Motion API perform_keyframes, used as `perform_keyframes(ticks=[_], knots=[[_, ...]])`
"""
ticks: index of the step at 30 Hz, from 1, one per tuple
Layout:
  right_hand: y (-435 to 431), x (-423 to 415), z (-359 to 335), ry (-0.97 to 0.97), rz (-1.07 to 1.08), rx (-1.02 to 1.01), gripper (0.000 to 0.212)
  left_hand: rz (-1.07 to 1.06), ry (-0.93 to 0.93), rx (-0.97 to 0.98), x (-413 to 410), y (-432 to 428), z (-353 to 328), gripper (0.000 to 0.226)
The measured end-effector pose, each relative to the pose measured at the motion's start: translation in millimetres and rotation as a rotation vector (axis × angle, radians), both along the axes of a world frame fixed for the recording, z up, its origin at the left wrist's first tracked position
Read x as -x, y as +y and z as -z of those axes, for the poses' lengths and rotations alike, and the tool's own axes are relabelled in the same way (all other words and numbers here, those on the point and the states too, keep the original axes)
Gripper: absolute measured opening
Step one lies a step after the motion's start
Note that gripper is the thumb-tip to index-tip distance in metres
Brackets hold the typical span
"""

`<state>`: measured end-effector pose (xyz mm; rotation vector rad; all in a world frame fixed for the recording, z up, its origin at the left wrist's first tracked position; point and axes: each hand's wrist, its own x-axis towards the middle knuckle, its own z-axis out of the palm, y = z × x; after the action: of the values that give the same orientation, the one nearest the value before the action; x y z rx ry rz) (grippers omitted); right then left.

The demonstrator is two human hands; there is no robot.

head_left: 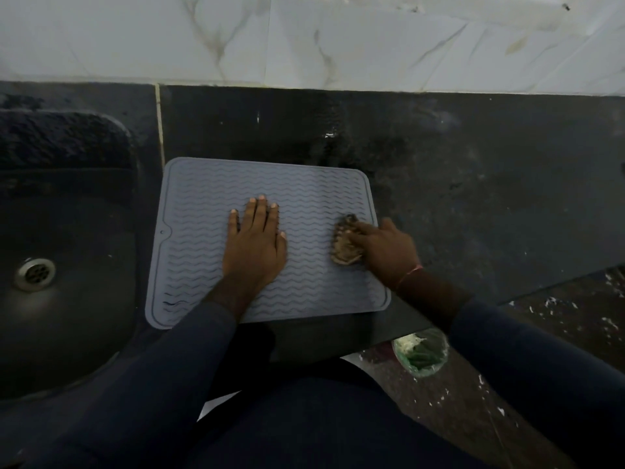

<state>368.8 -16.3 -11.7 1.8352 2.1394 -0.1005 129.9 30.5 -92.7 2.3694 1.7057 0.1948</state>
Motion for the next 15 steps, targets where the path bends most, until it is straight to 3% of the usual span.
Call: perform_keyframes(ticks=[4,7,10,12,15], knots=[[14.6,-19.1,-27.3,-0.135,0.196,0.044,0.022,-0.015,-0.023,-0.005,-0.1,-2.4,-0.8,0.060],[34.9,12.1,-38.2,0.011,0.271,-0.029,0.020,-0.011,-0.068,0.000,-0.7,-1.6,-3.3,0.058],[26.4,77.0,-20.0,0.224,0.094,-0.110,0.026,-0.014,-0.197,-0.010,11.8,-6.7,-4.0,0.061],[3.2,108.7,3.7,0.191,-0.047,-0.068,0.030,-0.016,-0.257,-0.031,24.7,-14.4,0.2,0.062],[-22.7,86.7,13.8,0.124,-0.110,-0.064,0.032,-0.047,-0.183,-0.060,41.3,-23.6,5.2,0.051]])
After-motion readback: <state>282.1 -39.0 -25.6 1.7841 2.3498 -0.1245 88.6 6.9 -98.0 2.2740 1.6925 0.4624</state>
